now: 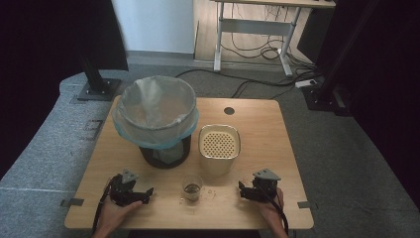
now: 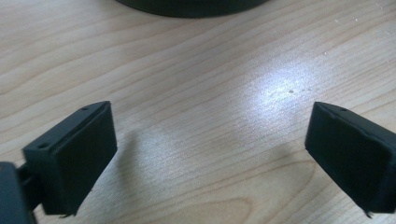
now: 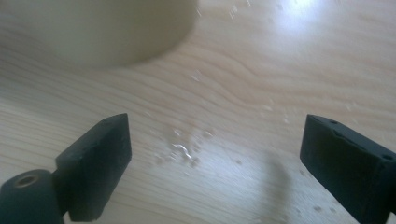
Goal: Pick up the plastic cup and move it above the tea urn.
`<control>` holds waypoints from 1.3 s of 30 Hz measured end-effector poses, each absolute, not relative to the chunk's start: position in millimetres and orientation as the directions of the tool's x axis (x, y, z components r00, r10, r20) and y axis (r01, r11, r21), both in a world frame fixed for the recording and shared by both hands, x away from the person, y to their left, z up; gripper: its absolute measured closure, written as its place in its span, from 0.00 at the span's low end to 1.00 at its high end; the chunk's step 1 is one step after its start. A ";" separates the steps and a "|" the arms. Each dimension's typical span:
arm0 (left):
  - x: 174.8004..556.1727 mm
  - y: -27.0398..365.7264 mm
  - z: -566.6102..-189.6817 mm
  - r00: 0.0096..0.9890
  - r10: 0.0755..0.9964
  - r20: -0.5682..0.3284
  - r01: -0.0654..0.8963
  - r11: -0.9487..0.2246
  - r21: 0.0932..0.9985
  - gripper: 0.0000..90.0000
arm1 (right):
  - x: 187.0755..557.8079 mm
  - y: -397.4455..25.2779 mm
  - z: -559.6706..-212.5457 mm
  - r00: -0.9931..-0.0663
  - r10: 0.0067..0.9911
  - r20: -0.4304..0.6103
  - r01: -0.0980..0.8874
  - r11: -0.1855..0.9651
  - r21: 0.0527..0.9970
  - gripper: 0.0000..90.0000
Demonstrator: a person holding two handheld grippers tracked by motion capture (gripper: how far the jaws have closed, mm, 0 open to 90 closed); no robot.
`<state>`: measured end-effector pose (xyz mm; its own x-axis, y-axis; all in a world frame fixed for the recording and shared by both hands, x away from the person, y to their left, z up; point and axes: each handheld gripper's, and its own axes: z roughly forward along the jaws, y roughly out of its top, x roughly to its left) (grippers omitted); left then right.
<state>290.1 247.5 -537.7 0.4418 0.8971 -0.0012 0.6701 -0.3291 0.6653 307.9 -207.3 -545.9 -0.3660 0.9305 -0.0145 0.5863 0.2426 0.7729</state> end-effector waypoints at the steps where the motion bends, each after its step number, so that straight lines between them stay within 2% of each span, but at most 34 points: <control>1: 289.0 246.8 -536.6 0.443 0.897 0.010 0.662 -0.335 0.671 0.04 | 306.5 -207.1 -544.6 -0.371 0.928 -0.004 0.576 0.234 0.783 0.12; 4: 286.1 245.5 -534.6 0.442 0.896 0.037 0.644 -0.345 0.683 0.08 | 302.0 -205.8 -541.0 -0.392 0.919 0.022 0.547 0.214 0.809 0.15; 10: 278.2 245.6 -533.6 0.437 0.899 0.035 0.628 -0.332 0.704 0.15 | 289.8 -194.2 -530.8 -0.462 0.886 0.046 0.478 0.205 0.854 0.15; 13: 275.7 243.3 -532.7 0.451 0.892 0.040 0.618 -0.344 0.707 0.15 | 280.9 -177.9 -526.8 -0.538 0.837 0.100 0.459 0.192 0.867 0.17; 23: 277.3 241.3 -535.8 0.469 0.883 0.000 0.636 -0.337 0.694 0.16 | 265.9 -130.3 -528.4 -0.680 0.719 0.143 0.419 0.220 0.881 0.19; 33: 277.1 242.1 -536.2 0.481 0.877 -0.005 0.638 -0.346 0.688 0.16 | 267.9 -92.6 -534.8 -0.762 0.630 0.147 0.394 0.271 0.878 0.18; 39: 277.0 243.3 -536.4 0.475 0.880 -0.013 0.642 -0.336 0.689 0.16 | 280.3 -64.7 -538.0 -0.792 0.600 0.112 0.358 0.309 0.881 0.19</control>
